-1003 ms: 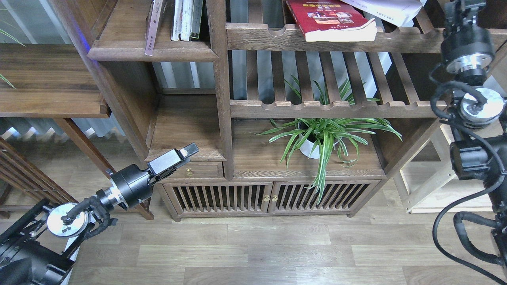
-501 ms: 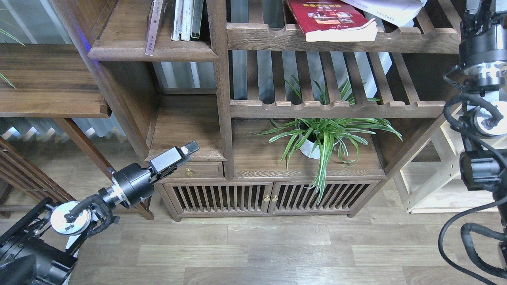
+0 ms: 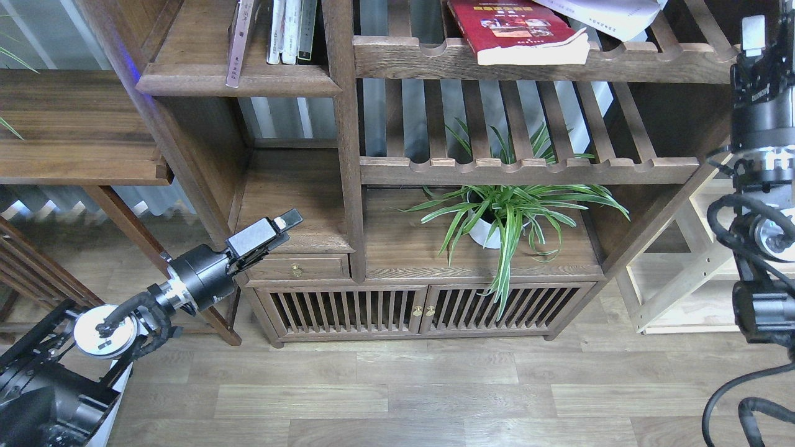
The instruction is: Organize books on shelf
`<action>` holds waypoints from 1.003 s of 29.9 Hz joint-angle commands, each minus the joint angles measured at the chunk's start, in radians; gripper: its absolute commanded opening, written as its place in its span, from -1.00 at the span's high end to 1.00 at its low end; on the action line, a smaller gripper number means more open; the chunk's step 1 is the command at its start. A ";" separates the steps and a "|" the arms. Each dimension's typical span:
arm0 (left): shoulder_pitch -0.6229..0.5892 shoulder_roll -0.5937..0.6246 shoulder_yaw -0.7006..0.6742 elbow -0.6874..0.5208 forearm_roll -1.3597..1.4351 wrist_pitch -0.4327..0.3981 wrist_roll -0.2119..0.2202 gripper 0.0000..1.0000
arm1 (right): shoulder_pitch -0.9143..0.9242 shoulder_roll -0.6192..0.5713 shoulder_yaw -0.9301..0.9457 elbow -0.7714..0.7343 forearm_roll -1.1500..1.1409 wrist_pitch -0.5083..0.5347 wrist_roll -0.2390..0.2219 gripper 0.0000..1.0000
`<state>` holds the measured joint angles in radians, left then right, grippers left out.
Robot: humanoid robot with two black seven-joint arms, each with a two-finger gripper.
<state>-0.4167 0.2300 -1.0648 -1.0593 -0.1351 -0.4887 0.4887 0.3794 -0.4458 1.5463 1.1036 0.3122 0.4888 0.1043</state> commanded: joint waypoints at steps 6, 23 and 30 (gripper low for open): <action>-0.030 -0.023 0.000 0.051 -0.001 0.000 0.000 -0.97 | -0.117 -0.001 -0.005 0.088 -0.001 0.000 -0.018 -0.99; -0.059 -0.023 0.000 0.079 -0.001 0.000 0.000 -0.97 | -0.316 0.041 -0.112 0.193 -0.027 0.000 -0.063 -0.99; -0.053 -0.017 0.012 0.079 -0.003 0.000 0.000 -0.97 | -0.312 0.123 -0.206 0.199 -0.117 0.000 -0.066 -0.99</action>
<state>-0.4745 0.2078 -1.0589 -0.9802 -0.1371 -0.4887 0.4887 0.0557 -0.3640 1.3697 1.2987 0.2366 0.4888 0.0405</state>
